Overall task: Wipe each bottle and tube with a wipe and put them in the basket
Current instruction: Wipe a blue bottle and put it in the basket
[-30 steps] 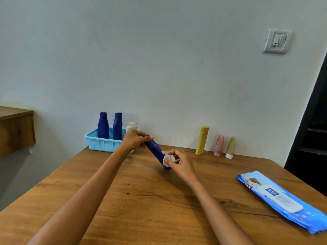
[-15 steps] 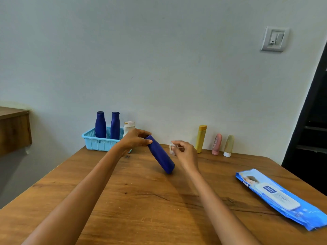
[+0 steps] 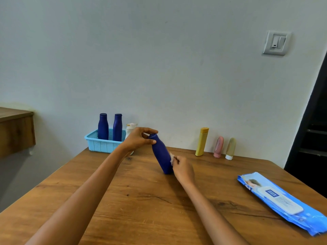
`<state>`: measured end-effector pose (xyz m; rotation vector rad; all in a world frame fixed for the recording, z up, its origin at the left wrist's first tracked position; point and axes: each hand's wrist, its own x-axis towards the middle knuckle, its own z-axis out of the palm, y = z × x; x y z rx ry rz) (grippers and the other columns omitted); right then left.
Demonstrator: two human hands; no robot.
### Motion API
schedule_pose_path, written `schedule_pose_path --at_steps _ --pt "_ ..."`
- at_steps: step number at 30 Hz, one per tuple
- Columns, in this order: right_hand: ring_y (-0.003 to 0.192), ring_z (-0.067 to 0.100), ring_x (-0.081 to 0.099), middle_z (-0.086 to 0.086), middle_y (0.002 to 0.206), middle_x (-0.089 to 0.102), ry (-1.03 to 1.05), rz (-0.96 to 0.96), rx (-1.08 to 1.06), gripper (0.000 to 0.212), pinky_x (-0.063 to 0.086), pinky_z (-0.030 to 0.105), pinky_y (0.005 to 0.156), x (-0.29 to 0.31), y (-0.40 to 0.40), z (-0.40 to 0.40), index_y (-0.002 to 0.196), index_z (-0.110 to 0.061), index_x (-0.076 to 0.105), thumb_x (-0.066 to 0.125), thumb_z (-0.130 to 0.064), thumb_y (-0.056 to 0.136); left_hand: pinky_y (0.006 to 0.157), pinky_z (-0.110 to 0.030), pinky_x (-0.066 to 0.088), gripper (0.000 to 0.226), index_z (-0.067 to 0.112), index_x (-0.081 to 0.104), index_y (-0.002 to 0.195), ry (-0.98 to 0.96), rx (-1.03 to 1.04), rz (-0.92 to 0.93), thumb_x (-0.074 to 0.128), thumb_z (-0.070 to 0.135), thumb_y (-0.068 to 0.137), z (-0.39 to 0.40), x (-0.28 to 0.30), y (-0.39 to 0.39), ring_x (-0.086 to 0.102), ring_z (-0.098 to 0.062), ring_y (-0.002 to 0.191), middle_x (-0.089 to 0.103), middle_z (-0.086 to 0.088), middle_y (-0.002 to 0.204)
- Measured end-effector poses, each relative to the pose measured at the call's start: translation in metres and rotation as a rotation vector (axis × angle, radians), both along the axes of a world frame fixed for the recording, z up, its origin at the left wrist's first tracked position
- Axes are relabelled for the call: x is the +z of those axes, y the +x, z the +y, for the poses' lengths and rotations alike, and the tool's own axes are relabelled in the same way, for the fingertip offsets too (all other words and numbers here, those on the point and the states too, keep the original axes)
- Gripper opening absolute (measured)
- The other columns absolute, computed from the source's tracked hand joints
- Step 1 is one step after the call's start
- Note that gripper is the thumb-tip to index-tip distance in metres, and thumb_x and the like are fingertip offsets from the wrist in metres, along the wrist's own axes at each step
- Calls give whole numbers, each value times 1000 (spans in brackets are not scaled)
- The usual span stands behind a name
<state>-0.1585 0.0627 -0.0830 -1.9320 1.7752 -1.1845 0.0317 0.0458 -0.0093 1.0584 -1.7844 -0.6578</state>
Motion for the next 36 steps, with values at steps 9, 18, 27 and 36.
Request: schedule_pose_path --at_steps 9,18,27,36 --pt "99 6 53 -1 119 62 -153 -211 180 26 45 21 79 31 18 7 121 -16 58 47 -21 97 76 -21 55 35 18 61 113 35 -98 8 65 1 82 3 4 1 63 -11 96 64 2 109" --pt "121 13 51 -4 135 52 -249 1 173 41 48 26 93 21 13 9 139 -19 43 44 -14 98 77 -16 51 37 15 60 118 -45 -33 -49 66 5 84 5 -3 -6 60 -7 97 61 5 112" --pt "97 13 62 2 107 67 -37 1 75 22 46 20 75 7 9 7 112 -13 62 47 -16 97 71 -16 51 32 16 63 113 -4 7 4 70 15 81 -1 -4 -6 63 -10 92 66 4 98" --pt "115 2 52 -2 130 59 -362 -192 280 38 37 -4 80 34 30 16 130 -16 55 55 -9 93 60 -10 49 34 7 62 104 21 45 -23 76 21 76 -1 -11 -10 63 -7 71 66 -5 87"
